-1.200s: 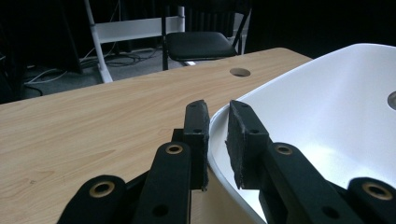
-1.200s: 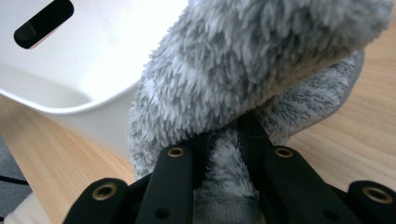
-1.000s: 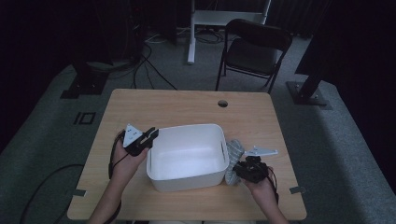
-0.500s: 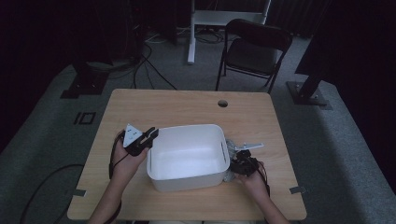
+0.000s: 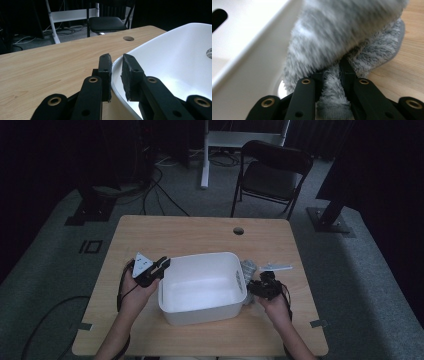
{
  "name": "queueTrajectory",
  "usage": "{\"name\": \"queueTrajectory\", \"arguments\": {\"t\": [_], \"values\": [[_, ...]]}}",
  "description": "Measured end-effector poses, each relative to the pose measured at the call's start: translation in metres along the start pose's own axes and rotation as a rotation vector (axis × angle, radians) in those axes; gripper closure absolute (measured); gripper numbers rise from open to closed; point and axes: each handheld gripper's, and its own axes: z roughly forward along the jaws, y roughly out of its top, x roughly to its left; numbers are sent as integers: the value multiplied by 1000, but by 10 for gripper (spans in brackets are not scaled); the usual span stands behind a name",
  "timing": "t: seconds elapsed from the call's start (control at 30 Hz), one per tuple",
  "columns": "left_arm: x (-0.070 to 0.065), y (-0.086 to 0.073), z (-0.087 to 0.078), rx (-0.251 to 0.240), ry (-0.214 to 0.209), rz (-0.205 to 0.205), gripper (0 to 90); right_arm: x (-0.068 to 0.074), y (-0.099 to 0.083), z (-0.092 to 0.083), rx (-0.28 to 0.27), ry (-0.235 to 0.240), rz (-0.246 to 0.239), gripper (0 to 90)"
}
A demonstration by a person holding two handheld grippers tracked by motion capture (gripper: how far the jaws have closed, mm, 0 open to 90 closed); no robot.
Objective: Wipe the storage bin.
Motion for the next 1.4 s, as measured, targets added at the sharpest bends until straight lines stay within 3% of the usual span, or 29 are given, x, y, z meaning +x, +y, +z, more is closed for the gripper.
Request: {"name": "queueTrajectory", "arguments": {"t": [0.17, 0.33, 0.43, 0.6, 0.77, 0.8, 0.9, 0.93, 0.97, 1.0, 1.13, 1.23, 1.33, 1.4], "values": [[-1, 0, 0, -2, 5, 0, 778, -5, -2, 8, 17, 2, 23, 789], [0, 0, 0, -5, 3, -3, 778, -8, -7, 25, 75, -46, 5, 790], [1, -1, 0, -6, -6, -11, 777, -13, -12, 34, 106, -42, 19, 788], [2, -1, 0, -7, -11, -8, 777, -15, -13, 36, 112, -35, 23, 788], [2, -1, 0, -7, -15, -2, 776, -17, -4, 22, 59, -5, 24, 785], [2, -1, 0, -6, -16, 0, 777, -17, 6, 8, -1, 1, 19, 785], [2, -1, 0, -6, -17, 1, 776, -14, 23, -9, -81, 5, 7, 784], [2, -1, 0, -6, -17, 1, 776, -14, 23, -9, -81, 5, 7, 784], [2, -1, 0, -7, -20, 0, 776, -11, 36, -20, -140, 12, -3, 783], [2, -1, 0, -8, -21, -1, 776, -9, 40, -21, -149, 8, -14, 783], [2, -1, 0, -10, -29, -1, 775, -7, 48, -18, -147, 3, -34, 783], [2, -1, 1, -12, -28, -1, 772, -10, 48, -7, -108, 9, -35, 785], [1, -1, 1, -10, -25, 3, 772, -11, 44, 5, -53, -24, -51, 786], [2, -1, 1, -10, -26, 1, 772, -14, 41, 10, -48, -18, -36, 787]]}}
